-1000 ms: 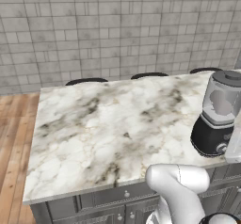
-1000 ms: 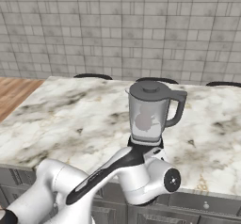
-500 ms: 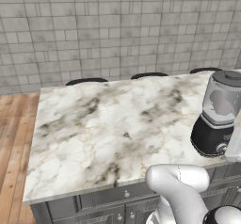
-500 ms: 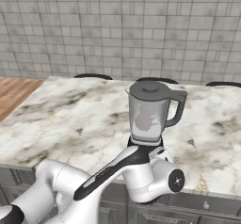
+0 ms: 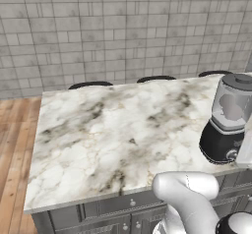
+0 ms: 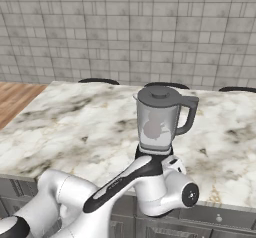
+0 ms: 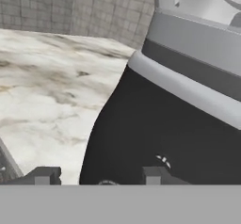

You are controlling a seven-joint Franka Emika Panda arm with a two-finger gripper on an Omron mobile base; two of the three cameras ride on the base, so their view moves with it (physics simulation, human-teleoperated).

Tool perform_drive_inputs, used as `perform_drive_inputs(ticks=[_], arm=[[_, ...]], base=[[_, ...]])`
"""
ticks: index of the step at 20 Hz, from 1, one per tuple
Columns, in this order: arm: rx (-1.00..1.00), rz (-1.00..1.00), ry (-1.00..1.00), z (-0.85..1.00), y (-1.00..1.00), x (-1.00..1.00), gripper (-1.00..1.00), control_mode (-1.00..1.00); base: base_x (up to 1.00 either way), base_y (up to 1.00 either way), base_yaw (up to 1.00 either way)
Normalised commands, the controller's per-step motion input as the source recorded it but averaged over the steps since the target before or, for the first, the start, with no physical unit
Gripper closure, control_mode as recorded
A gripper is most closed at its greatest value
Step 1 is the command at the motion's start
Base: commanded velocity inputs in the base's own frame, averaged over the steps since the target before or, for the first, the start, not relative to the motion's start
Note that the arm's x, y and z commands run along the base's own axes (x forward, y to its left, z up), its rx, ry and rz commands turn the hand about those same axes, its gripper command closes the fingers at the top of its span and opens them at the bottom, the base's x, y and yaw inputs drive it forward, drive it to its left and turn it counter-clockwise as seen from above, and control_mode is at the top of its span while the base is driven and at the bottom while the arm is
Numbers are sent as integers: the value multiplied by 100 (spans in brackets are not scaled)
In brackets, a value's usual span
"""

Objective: Grab the onions from the fridge, place them in the blender, close the lid, and turn on the blender to create a marinade.

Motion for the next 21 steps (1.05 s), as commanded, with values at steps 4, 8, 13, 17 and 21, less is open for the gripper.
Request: perform_drive_inputs(ticks=[4, 8, 13, 17, 21], arm=[[-3, 0, -6, 6, 0, -3, -100, -100], [-1, 0, -9, 16, -6, -53, -100, -100], [-3, 0, -12, 56, -1, -64, -100, -100], [-6, 0, -10, 65, 0, -53, -100, -100], [-9, 0, -5, 85, 0, -42, -100, -100]], base=[[0, 0, 0], [0, 0, 0], [0, 0, 0], [0, 0, 0], [0, 0, 0]])
